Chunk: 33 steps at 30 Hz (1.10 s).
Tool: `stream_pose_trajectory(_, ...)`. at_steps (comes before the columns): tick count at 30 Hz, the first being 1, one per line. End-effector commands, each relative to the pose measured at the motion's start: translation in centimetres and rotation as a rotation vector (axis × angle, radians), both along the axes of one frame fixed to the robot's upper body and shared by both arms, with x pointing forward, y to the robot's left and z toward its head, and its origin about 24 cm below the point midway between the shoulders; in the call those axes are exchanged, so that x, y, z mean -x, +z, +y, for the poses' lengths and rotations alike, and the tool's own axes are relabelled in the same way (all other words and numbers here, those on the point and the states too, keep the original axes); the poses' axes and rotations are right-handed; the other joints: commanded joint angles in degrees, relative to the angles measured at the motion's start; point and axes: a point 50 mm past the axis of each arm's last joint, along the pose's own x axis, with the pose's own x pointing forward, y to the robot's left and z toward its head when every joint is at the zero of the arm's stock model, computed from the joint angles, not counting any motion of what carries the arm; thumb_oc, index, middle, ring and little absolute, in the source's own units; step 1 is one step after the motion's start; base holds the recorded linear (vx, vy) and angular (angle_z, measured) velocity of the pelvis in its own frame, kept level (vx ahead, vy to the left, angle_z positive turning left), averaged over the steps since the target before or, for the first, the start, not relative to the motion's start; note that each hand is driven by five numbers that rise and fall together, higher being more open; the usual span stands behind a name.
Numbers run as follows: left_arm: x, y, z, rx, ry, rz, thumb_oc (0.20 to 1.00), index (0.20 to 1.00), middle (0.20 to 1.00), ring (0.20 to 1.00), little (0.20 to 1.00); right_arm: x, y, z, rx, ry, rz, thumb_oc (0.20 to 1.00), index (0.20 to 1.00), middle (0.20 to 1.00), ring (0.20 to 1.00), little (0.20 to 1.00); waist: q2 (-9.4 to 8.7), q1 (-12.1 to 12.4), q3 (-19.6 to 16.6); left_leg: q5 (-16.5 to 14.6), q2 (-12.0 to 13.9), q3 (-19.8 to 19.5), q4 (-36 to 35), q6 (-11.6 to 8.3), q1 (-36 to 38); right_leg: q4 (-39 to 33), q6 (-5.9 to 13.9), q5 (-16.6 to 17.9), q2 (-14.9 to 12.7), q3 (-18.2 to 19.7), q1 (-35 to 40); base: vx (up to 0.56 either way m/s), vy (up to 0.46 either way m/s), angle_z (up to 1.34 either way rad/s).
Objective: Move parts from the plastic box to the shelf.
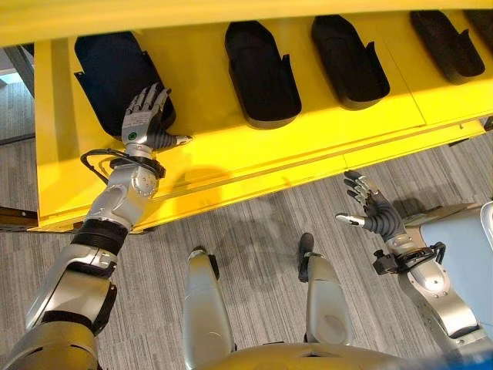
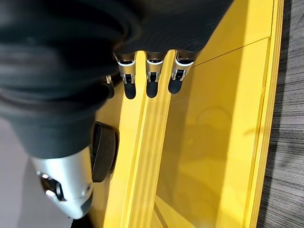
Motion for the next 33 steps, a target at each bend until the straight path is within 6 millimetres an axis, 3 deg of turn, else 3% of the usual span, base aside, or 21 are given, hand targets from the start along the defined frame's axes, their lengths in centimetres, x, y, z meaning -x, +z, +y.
stream_pose_trajectory(1,3.4,-8.1,1.7,-0.128,0.020,0.390,1.000,1.000,1.000,1.000,1.000,-0.1,3.9,-1.3,0.014,0.004,-0.181,1.000,1.000,1.000,1.000,1.000,-0.56,1.2,3.2,6.5,-1.5,1.1,-9.0,1.26,2.6,8.4,-1.70,-4.9,-0.3,-0.9,-1.5,0.00,0.000,0.00)
stream_pose_trajectory(4,3.6,-7.8,2.2,-0.143,0.027,0.383,1.000,1.000,1.000,1.000,1.000,-0.1,3.8,-1.3,0.014,0.008,-0.178,1.000,1.000,1.000,1.000,1.000,-0.48,1.3,3.3,6.5,-1.5,1.1,-9.1,1.26,2.7,8.4,-1.70,-4.9,-0.3,-0.9,-1.4,0.00,0.000,0.00)
stream_pose_trajectory(7,4.3,-6.3,3.9,-0.196,0.044,0.357,1.000,1.000,1.000,1.000,1.000,0.0,3.7,-1.4,0.019,0.014,-0.176,1.000,1.000,1.000,1.000,1.000,-0.11,1.5,3.2,6.4,-1.6,1.3,-9.0,1.19,2.9,8.5,-1.53,-4.7,-0.4,-0.8,-1.3,0.00,0.000,0.00)
stream_pose_trajectory(22,5.3,-3.5,5.5,-0.223,0.073,0.254,1.000,1.000,1.000,1.000,1.000,0.1,3.8,-1.7,0.008,-0.008,-0.190,1.000,1.000,1.000,1.000,1.000,0.26,1.9,3.2,6.4,-1.8,1.2,-8.9,1.27,2.9,8.5,-1.47,-4.6,-0.8,-1.0,-1.1,0.00,0.000,0.00)
stream_pose_trajectory(26,5.6,0.5,5.1,-0.172,0.039,0.065,1.000,1.000,1.000,1.000,1.000,0.0,4.1,-2.0,0.000,-0.034,-0.206,1.000,1.000,1.000,1.000,1.000,0.35,2.3,3.1,6.3,-2.0,1.1,-9.1,1.21,2.9,8.4,-1.48,-4.6,-0.8,-1.0,-0.9,0.00,0.000,0.00)
stream_pose_trajectory(29,5.8,1.0,4.9,-0.168,0.031,0.041,1.000,1.000,1.000,1.000,1.000,0.0,4.1,-2.0,-0.001,-0.037,-0.205,1.000,1.000,1.000,1.000,1.000,0.31,2.2,3.0,6.3,-2.0,1.1,-9.0,1.20,2.9,8.4,-1.47,-4.6,-0.8,-1.0,-0.9,0.00,0.000,0.00)
stream_pose_trajectory(31,6.2,3.3,3.7,-0.136,-0.038,-0.086,1.000,1.000,1.000,1.000,1.000,0.0,4.2,-2.0,-0.006,-0.043,-0.211,1.000,1.000,1.000,1.000,1.000,0.40,2.5,2.8,6.2,-2.1,1.0,-9.1,1.20,3.1,8.5,-1.47,-4.6,-0.8,-1.0,-0.8,0.00,0.000,0.00)
stream_pose_trajectory(33,6.5,3.8,3.5,-0.129,-0.051,-0.111,1.000,1.000,1.000,1.000,1.000,0.0,4.2,-2.1,-0.005,-0.043,-0.212,1.000,1.000,1.000,1.000,1.000,0.37,2.5,2.7,6.1,-2.1,1.0,-9.1,1.19,3.2,8.4,-1.47,-4.6,-0.7,-1.0,-0.7,0.00,0.000,0.00)
